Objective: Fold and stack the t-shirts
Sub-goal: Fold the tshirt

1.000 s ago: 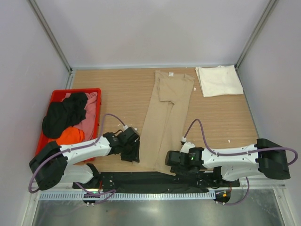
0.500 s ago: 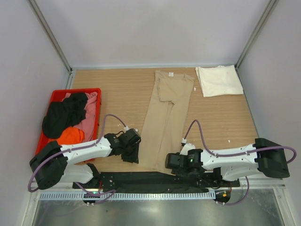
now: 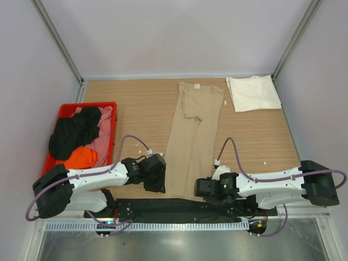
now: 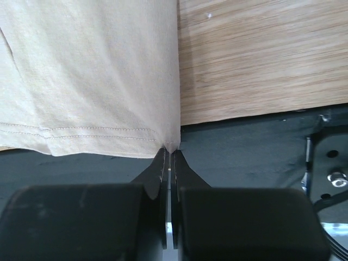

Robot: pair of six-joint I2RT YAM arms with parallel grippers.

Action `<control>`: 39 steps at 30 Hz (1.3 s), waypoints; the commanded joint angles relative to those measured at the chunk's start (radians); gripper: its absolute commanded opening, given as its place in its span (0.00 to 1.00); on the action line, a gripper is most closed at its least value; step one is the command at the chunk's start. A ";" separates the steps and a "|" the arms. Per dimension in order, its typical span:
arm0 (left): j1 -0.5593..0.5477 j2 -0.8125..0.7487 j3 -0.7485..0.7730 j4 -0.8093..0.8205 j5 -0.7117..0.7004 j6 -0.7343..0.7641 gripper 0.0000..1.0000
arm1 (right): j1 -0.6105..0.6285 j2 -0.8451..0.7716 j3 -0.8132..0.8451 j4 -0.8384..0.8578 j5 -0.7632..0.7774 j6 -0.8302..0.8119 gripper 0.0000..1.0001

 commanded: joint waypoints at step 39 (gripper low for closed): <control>0.007 0.048 0.194 -0.052 -0.149 -0.028 0.00 | -0.181 0.009 0.197 -0.170 0.191 -0.250 0.01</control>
